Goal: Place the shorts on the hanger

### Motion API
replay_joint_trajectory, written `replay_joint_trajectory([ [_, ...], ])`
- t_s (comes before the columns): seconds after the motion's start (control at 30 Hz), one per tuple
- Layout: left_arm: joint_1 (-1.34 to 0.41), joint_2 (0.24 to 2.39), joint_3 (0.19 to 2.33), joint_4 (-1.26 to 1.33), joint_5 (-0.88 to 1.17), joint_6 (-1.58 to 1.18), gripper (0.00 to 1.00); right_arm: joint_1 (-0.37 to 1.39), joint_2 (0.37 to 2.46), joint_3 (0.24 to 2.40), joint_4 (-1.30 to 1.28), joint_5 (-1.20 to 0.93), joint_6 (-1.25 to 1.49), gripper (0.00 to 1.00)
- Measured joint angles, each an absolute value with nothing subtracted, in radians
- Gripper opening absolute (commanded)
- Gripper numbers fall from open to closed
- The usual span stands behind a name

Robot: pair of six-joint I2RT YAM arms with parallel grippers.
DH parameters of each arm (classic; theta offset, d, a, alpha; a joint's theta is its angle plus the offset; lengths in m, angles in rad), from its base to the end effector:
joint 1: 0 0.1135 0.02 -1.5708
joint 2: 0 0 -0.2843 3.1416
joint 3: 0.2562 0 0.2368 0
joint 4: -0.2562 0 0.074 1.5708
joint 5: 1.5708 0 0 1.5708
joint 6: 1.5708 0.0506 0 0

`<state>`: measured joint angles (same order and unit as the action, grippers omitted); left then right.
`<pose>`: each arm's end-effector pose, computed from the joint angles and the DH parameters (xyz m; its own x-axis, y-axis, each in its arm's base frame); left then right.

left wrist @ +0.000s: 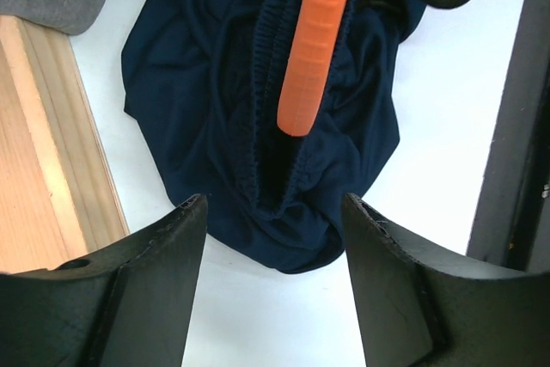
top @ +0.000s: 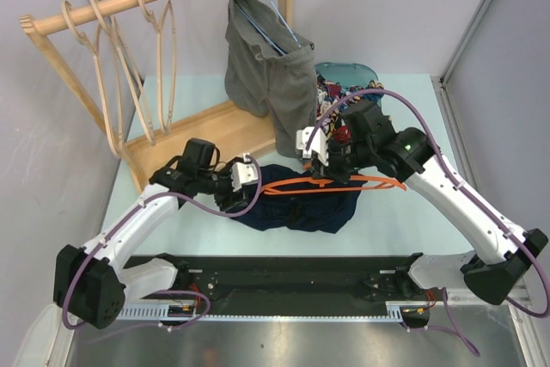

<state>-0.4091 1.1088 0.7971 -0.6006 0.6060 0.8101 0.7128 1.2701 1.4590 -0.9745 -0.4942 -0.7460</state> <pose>0.1724 -0.1062 0.2634 -0.0318 0.6627 -0.7482 0.9715 0.1964 0.1327 0.1608 0.1707 0.4032 0.1700 -0.6429 -0.7469 -0.9723 0.0142 -0.2335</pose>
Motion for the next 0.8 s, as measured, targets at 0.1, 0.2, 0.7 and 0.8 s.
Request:
replay_joint_trajectory([
  [0.1,-0.409,1.129,0.797,-0.592,0.605,0.842,0.66,0.713,1.295,1.453,-0.971,-0.481,-0.749,0.0],
  [0.2,-0.409,1.156,0.79,-0.581,0.603,0.88,0.66,0.713,1.319,1.452,-0.961,-0.474,-0.752,0.0],
  [0.7,-0.409,1.259,0.788,-0.599,0.604,0.979,0.03,0.731,1.396,1.436,-0.899,-0.476,-0.752,0.0],
  [0.8,-0.413,1.242,0.815,-0.625,0.616,0.978,0.01,0.732,1.403,1.428,-0.876,-0.483,-0.748,0.0],
])
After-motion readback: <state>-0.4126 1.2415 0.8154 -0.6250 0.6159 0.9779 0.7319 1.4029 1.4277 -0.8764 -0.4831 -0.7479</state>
